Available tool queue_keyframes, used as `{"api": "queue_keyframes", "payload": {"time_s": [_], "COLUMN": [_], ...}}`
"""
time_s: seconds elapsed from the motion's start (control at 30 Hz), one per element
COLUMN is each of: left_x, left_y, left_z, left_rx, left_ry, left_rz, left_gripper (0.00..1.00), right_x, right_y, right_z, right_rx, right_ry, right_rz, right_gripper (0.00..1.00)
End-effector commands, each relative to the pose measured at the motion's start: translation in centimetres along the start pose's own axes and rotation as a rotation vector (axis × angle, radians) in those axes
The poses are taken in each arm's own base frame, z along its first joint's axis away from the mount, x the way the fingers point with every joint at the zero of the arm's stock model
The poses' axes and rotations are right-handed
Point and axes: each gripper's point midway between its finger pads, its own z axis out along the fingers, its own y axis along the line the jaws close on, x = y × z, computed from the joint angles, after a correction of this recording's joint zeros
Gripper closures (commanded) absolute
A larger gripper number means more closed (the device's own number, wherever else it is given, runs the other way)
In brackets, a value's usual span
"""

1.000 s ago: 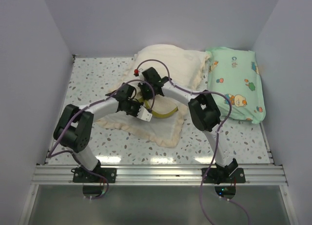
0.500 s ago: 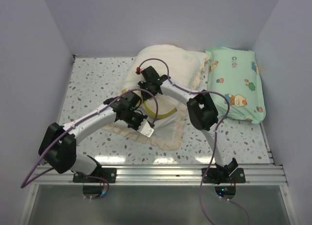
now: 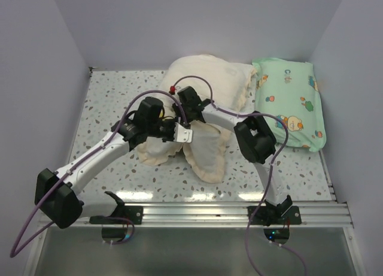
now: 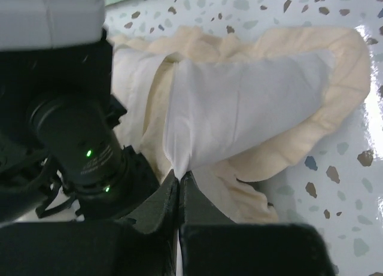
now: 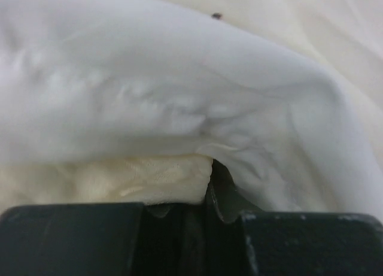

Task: Put the pillow into the pillowcase

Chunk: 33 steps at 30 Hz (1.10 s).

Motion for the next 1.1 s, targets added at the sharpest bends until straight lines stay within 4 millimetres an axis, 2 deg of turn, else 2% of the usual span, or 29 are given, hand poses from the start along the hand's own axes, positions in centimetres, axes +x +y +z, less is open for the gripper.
{"api": "queue_keyframes", "payload": {"time_s": [0.0, 0.07, 0.13, 0.23, 0.27, 0.3, 0.33, 0.37, 0.4, 0.47, 0.57, 0.73, 0.77, 0.8, 0.87, 0.9, 0.93, 0.97, 1.0, 1.07], "left_x": [-0.5, 1.1, 2.1, 2.9, 3.1, 3.6, 3.8, 4.1, 4.9, 5.7, 7.0, 9.1, 9.6, 9.8, 8.6, 6.7, 5.5, 3.3, 1.8, -0.8], "left_y": [2.2, 2.0, 2.6, 3.4, 3.5, 3.9, 4.0, 4.2, 4.8, 4.8, 3.8, 0.2, 0.4, 1.6, 4.2, 6.3, 6.8, 6.4, 7.5, 7.2], "left_z": [-1.4, -1.8, -2.6, -3.8, -4.2, -4.7, -5.2, -5.6, -6.4, -7.4, -8.2, -8.1, -8.2, -7.9, -7.8, -7.8, -7.4, -6.0, -5.3, -3.7], "left_rx": [-0.032, -0.021, -0.051, -0.09, -0.098, -0.114, -0.122, -0.134, -0.157, -0.152, -0.111, -0.007, -0.03, -0.086, -0.199, -0.252, -0.247, -0.214, -0.228, -0.21], "left_ry": [-0.016, 0.026, 0.057, 0.102, 0.112, 0.139, 0.154, 0.174, 0.21, 0.257, 0.321, 0.37, 0.392, 0.389, 0.346, 0.286, 0.236, 0.156, 0.122, 0.057], "left_rz": [0.002, -0.016, -0.017, 0.019, 0.026, 0.043, 0.054, 0.058, 0.071, 0.075, 0.085, 0.063, 0.056, 0.08, 0.078, 0.106, 0.109, 0.094, 0.095, 0.066], "left_gripper": [1.0, 1.0, 1.0, 1.0, 1.0, 1.0, 1.0, 1.0, 1.0, 1.0, 1.0, 1.0, 1.0, 1.0, 1.0, 1.0, 1.0, 1.0, 1.0, 1.0], "right_x": [12.5, 13.8, 15.6, 15.9, 16.2, 15.5, 15.6, 16.4, 16.2, 18.2, 20.0, 21.5, 21.6, 21.6, 21.3, 21.3, 21.3, 20.9, 20.9, 20.1], "right_y": [-0.7, -0.8, -1.1, 0.2, 0.2, 0.4, 0.4, 0.2, 0.2, -0.3, -2.1, -4.3, -4.2, -3.5, -2.3, -1.7, -0.9, -0.3, 0.2, 2.2], "right_z": [0.3, -1.0, -2.5, -4.2, -4.7, -4.8, -4.9, -5.9, -6.3, -8.1, -10.2, -11.9, -12.1, -12.3, -12.4, -12.3, -12.2, -12.0, -11.7, -11.5], "right_rx": [-0.093, -0.157, -0.195, -0.333, -0.339, -0.342, -0.353, -0.377, -0.391, -0.444, -0.437, -0.454, -0.46, -0.499, -0.536, -0.547, -0.562, -0.573, -0.584, -0.638], "right_ry": [0.332, 0.359, 0.407, 0.415, 0.448, 0.442, 0.459, 0.511, 0.527, 0.627, 0.702, 0.758, 0.76, 0.752, 0.733, 0.724, 0.723, 0.709, 0.708, 0.675], "right_rz": [-0.166, -0.302, -0.385, -0.346, -0.375, -0.398, -0.417, -0.452, -0.477, -0.546, -0.648, -0.689, -0.696, -0.689, -0.694, -0.684, -0.674, -0.664, -0.638, -0.558], "right_gripper": [1.0, 1.0, 1.0, 1.0, 1.0, 1.0, 1.0, 1.0, 1.0, 1.0, 1.0, 1.0, 1.0, 1.0, 1.0, 1.0, 1.0, 1.0, 1.0, 1.0]}}
